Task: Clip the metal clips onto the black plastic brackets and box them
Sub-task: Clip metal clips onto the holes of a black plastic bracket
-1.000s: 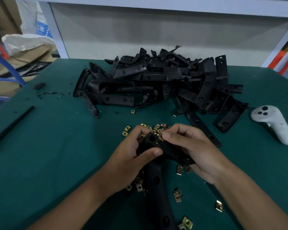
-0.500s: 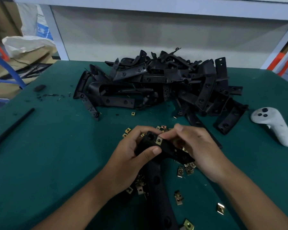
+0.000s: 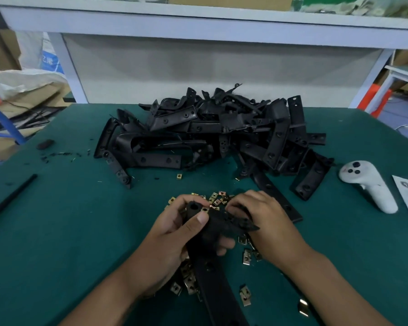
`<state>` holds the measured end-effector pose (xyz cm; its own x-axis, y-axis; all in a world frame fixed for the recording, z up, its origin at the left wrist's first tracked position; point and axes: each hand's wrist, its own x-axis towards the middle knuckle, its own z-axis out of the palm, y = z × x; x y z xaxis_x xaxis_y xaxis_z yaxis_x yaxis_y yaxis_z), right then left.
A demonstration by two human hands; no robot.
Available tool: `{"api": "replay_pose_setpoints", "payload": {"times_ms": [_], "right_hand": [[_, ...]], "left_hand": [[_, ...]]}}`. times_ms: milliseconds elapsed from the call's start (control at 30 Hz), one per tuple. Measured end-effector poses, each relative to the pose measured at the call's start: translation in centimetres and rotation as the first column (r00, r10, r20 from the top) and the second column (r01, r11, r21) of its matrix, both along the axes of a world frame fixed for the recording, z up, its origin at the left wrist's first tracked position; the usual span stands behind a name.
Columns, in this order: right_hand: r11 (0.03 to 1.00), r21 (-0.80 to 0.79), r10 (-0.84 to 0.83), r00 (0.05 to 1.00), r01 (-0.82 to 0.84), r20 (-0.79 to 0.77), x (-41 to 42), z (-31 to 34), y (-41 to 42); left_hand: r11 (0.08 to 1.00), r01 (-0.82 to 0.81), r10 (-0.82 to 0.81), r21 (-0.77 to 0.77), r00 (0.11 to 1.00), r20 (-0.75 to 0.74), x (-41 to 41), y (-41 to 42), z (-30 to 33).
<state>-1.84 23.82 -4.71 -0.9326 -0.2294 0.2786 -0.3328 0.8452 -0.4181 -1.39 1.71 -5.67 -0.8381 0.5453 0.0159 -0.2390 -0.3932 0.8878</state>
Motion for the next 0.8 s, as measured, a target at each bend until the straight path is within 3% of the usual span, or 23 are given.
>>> {"api": "replay_pose_setpoints", "payload": {"times_ms": [67, 167, 300, 400, 500, 800], "right_hand": [[0.976, -0.213, -0.041, 0.999, 0.046, 0.031, 0.0, 0.1, -0.1], [0.796, -0.598, 0.04, 0.977, 0.094, 0.208, -0.2, 0.7, -0.2], [0.562, -0.816, 0.24, 0.917, 0.136, 0.319, -0.1, 1.6, -0.2], [0.394, -0.899, 0.336, 0.882, 0.189, 0.332, 0.0, 2.0, -0.4], [0.289, -0.934, 0.402, 0.858, 0.212, 0.319, 0.1, 2.1, -0.5], [0.284, -0.937, 0.442, 0.84, 0.202, 0.315, 0.3, 2.2, -0.8]], "left_hand": [[1.0, 0.002, -0.002, 0.012, 1.0, 0.03, 0.0, -0.1, 0.2], [0.999, -0.04, 0.041, -0.029, 0.999, 0.014, 0.1, 0.0, 0.5], [0.994, -0.072, 0.067, -0.08, 0.996, -0.062, 0.3, 0.4, 0.9], [0.994, -0.062, 0.054, -0.093, 0.994, -0.095, 0.3, 0.4, 1.0], [0.994, -0.07, 0.061, -0.08, 0.992, -0.109, 0.2, 0.3, 0.8], [0.987, -0.14, 0.125, -0.077, 0.978, -0.168, 0.3, 0.2, 1.2]]}}
